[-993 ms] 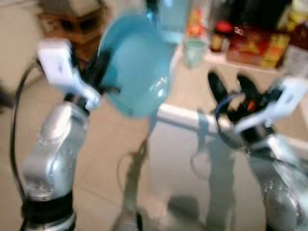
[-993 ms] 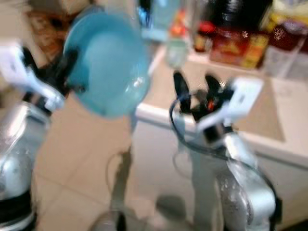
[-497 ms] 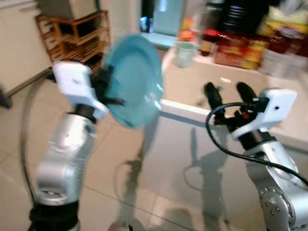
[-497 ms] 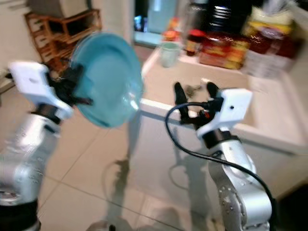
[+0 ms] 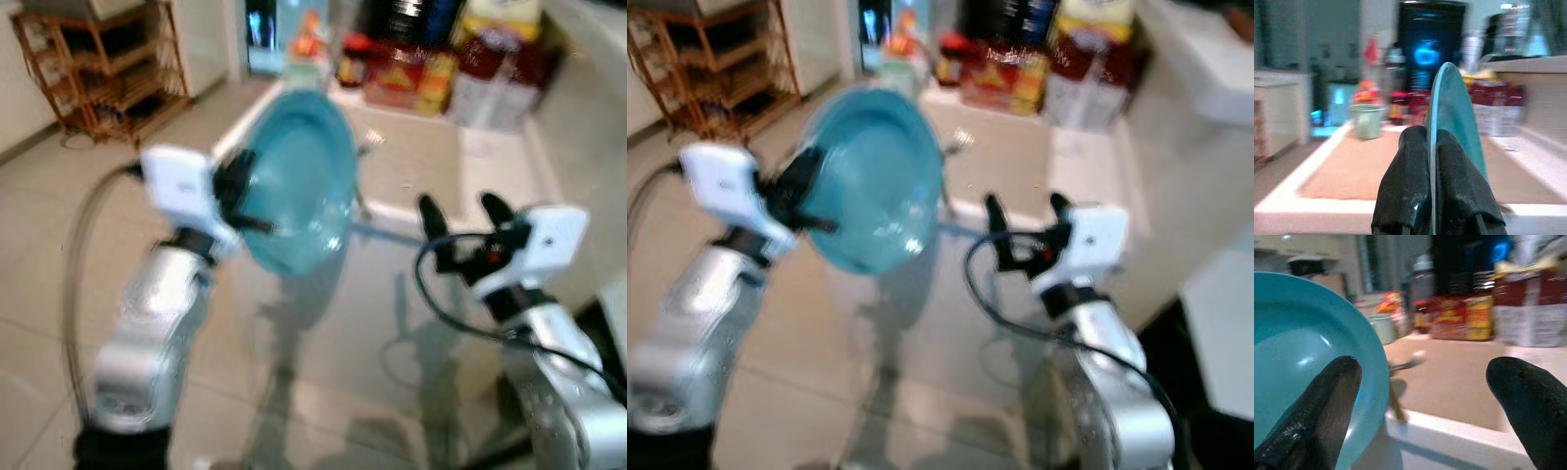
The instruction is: Setting the table
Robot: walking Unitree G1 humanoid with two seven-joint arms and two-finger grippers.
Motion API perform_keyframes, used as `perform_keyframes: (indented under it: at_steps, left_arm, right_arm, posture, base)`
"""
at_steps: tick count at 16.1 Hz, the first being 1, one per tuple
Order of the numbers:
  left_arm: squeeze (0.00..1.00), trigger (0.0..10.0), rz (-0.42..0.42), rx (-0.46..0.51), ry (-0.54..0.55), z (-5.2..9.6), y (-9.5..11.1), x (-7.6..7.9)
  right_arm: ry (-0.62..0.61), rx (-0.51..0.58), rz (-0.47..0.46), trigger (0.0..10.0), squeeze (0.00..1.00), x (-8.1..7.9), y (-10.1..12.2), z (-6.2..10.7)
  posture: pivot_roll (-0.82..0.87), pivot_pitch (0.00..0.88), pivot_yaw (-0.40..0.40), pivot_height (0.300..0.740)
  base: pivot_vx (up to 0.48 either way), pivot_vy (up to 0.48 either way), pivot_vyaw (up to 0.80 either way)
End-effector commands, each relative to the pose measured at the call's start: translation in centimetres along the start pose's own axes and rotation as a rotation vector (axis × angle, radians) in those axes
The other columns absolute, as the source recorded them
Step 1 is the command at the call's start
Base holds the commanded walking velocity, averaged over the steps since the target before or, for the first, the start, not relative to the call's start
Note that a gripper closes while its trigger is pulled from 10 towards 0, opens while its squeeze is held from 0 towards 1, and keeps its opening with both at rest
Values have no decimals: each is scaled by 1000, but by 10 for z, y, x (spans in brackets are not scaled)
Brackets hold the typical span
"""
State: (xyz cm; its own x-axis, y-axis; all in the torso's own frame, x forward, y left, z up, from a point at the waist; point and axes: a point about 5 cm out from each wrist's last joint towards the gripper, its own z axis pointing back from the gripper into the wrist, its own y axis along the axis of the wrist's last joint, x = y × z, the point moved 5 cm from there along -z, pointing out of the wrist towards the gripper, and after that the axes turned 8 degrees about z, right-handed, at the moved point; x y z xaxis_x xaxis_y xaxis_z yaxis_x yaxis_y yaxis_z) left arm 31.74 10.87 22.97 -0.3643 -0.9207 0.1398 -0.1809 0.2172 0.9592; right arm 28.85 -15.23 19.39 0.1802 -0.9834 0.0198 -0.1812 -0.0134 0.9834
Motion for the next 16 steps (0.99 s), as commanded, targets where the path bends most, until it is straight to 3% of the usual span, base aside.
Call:
perform_keyframes:
  at_steps: [1, 10, 12, 13, 16]
  left_arm:
    - [0, 10000, -19, 37, -3, -1, 11, -1]
    - [0, 10000, -52, 127, -19, -10, 39, -3]
    - [0, 10000, -68, 84, -51, -2, 28, 0]
    - [0, 10000, -105, 32, -86, 8, 18, 1]
    - [0, 10000, -144, -48, -129, 37, 12, -9]
  right_arm:
    - [-5, 22, 1, 10000, 0, -1, 4, -1]
    - [-1, 60, -9, 10000, 0, 0, 14, -5]
    - [29, 40, -14, 10000, 0, -4, 11, -1]
    - [104, -3, -13, 10000, 0, -13, 3, 4]
    - [197, -60, -13, 10000, 0, -22, -9, 16]
  posture:
    - [29, 33, -19, 740]
    - [37, 54, -25, 740]
    - [33, 64, -16, 740]
    - [33, 63, -13, 740]
    - [37, 72, -21, 740]
  base:
    - [0, -439, 0]
    - [0, -440, 0]
    - [0, -450, 0]
    - [0, -446, 0]
    - [0, -445, 0]
